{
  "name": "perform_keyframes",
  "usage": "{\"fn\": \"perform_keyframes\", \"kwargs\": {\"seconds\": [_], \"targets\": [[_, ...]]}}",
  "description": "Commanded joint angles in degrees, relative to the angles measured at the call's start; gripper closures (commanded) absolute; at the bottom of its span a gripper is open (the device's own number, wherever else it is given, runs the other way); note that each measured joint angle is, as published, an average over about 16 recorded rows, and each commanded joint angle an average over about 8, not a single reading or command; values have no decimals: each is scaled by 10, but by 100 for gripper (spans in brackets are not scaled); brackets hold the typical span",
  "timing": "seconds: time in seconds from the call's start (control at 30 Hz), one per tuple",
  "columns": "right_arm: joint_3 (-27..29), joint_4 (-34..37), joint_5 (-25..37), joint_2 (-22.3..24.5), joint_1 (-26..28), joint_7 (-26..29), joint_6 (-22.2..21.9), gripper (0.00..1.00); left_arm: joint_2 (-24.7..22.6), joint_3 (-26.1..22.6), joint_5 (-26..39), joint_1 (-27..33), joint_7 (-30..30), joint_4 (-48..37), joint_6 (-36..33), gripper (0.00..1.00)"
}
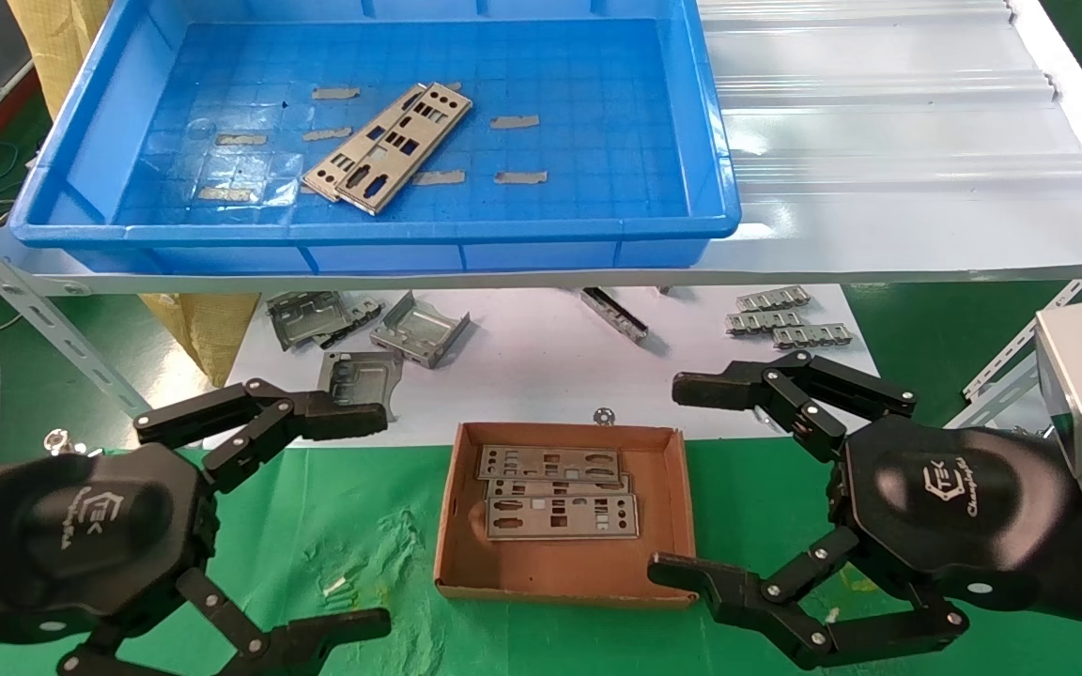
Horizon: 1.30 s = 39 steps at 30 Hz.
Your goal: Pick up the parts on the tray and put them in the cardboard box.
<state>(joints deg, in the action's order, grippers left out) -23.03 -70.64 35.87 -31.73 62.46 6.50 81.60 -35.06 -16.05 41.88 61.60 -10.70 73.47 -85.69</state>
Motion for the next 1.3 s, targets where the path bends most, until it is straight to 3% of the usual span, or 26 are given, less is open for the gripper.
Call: {"fn": "perform_keyframes", "kwargs": {"seconds": [0.03,0.6,0.67,0.87,0.9,0.93,1.3], "targets": [[0,0,0,0,0,0,0,0,0,0,0,0,0,0,0,0],[0,0,0,0,0,0,0,0,0,0,0,0,0,0,0,0],[0,0,0,0,0,0,0,11,0,0,0,0,0,0,0,0],[0,0,0,0,0,0,0,86,0,0,0,0,0,0,0,0],[0,0,0,0,0,0,0,95,0,0,0,0,0,0,0,0],[0,0,0,0,0,0,0,100,0,0,0,0,0,0,0,0],[0,0,0,0,0,0,0,100,0,0,0,0,0,0,0,0]]}}
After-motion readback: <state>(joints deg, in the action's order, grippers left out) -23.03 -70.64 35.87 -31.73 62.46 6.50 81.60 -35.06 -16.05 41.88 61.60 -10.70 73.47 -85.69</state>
